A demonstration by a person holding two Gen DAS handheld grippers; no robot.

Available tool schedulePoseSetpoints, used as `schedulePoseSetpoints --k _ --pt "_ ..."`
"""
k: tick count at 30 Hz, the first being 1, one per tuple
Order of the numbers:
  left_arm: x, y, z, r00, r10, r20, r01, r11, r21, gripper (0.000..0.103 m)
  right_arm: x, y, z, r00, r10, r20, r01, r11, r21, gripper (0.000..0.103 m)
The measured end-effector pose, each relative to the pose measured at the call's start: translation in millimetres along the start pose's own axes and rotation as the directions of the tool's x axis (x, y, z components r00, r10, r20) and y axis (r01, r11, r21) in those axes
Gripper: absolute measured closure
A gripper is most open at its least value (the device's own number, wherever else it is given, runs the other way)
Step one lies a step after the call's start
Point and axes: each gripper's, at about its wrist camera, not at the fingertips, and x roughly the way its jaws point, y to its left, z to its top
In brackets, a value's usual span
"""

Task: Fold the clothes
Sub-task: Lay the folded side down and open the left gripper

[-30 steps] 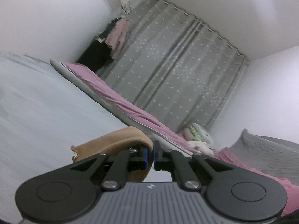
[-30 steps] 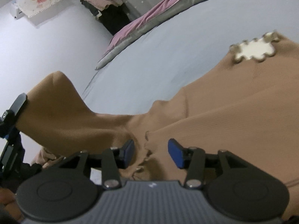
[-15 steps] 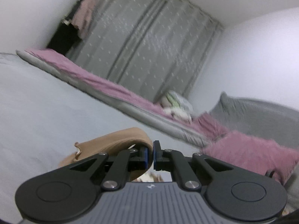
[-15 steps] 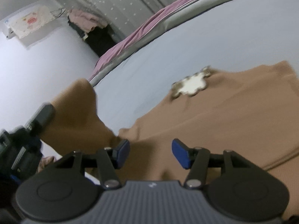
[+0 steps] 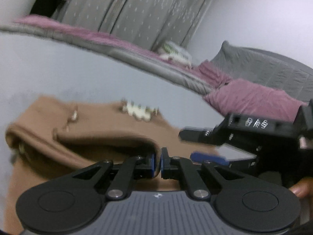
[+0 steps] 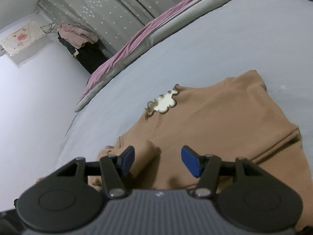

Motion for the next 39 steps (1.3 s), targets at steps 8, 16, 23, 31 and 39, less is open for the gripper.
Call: schedulePoseSetpoints --k 8,16,23,31,39 --pt "-1 -4 -2 0.997 -0.017 -0.075 0.018 1.0 0.006 0.084 -4 6 -4 1.0 0.006 -0.004 -0.006 0.999 -0.037 0.046" --pt "-25 -26 18 0.986 0.01 -0.168 0.01 0.993 0.122 0.066 -11 21 -6 1.0 0.019 0.0 -0.019 0.997 -0.08 0.041" --pt "-55 -20 27 0.976 0.072 -0.203 -0.048 0.991 0.121 0.056 -14 41 -18 1.0 -0.024 -0.004 0.023 0.979 -0.201 0.033" --pt "-75 33 39 0.959 0.197 -0.205 -0.197 0.98 0.022 0.056 -10 76 -41 0.997 -0.074 -0.012 0.064 0.915 -0.398 0.032" --pt "-72 71 43 0.936 0.268 -0.228 -0.296 0.95 -0.1 0.057 4 114 -71 0.993 -0.116 -0.012 0.086 0.799 -0.595 0.036"
